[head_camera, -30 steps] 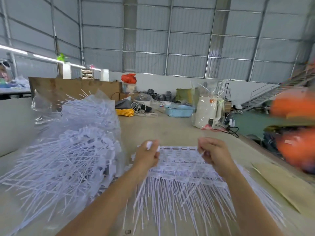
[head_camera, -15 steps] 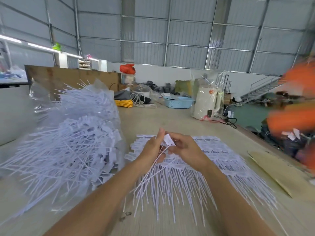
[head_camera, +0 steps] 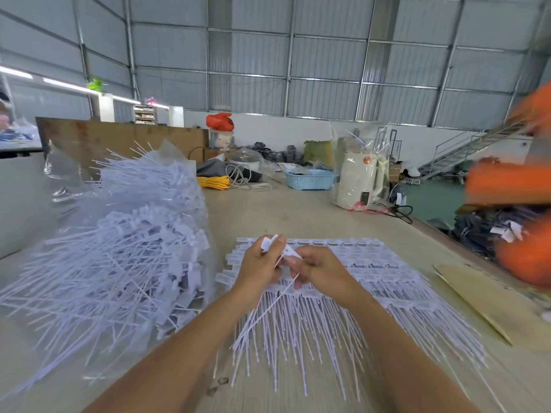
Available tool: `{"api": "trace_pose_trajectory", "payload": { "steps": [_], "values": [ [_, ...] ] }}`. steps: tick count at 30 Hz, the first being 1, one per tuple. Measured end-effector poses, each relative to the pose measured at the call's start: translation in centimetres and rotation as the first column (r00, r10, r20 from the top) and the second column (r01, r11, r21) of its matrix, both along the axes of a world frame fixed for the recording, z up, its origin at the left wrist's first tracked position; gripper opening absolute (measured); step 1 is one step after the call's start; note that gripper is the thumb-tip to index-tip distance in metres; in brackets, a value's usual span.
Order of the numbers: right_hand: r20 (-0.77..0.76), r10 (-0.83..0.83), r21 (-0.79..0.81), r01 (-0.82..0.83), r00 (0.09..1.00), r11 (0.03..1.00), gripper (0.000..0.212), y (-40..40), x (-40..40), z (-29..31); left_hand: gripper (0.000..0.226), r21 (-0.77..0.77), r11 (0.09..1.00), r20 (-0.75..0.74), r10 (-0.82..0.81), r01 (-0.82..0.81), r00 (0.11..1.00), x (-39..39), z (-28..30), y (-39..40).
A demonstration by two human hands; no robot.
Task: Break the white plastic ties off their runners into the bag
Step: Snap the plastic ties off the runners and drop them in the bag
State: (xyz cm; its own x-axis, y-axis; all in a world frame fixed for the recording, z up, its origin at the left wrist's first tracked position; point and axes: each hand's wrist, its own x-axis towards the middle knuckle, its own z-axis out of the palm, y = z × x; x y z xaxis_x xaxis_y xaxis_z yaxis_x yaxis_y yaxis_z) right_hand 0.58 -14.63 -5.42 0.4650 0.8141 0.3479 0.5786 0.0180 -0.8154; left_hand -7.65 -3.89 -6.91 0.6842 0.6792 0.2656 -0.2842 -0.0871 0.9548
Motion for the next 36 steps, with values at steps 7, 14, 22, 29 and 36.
{"api": "trace_pose_trajectory", "payload": {
  "steps": [7, 14, 22, 29, 36],
  "values": [
    [0.007, -0.032, -0.024, 0.032, 0.999, 0.999, 0.038, 0.1, -0.1, -0.1, 0.028, 0.009, 0.998, -0.078, -0.065, 0.066, 0.995, -0.3, -0.1, 0.3],
    [0.06, -0.028, 0.068, 0.024, 0.998, 0.997, 0.028, 0.2, -0.3, 0.1, 0.027, 0.011, 1.0, -0.058, 0.026, -0.025, 0.998, -0.1, -0.2, 0.1],
    [0.118, -0.039, 0.07, 0.031, 0.992, 0.997, 0.029, 0.3, -0.1, 0.1, 0.034, 0.13, 0.991, -0.148, 0.038, -0.019, 0.988, -0.2, 0.1, -0.6],
    [0.425, -0.143, 0.056, 0.132, 0.894, 0.99, 0.027, 0.8, 0.1, -0.4, 0.037, 0.022, 0.999, -0.163, 0.031, -0.028, 0.986, -0.2, 0.3, -0.6],
    [0.605, -0.269, 0.275, 0.121, 0.75, 0.954, 0.033, -0.7, -0.3, 2.1, 0.036, -0.341, 0.911, -0.209, 0.169, -0.234, 0.963, -1.0, 1.2, 3.8]
  ]
}}
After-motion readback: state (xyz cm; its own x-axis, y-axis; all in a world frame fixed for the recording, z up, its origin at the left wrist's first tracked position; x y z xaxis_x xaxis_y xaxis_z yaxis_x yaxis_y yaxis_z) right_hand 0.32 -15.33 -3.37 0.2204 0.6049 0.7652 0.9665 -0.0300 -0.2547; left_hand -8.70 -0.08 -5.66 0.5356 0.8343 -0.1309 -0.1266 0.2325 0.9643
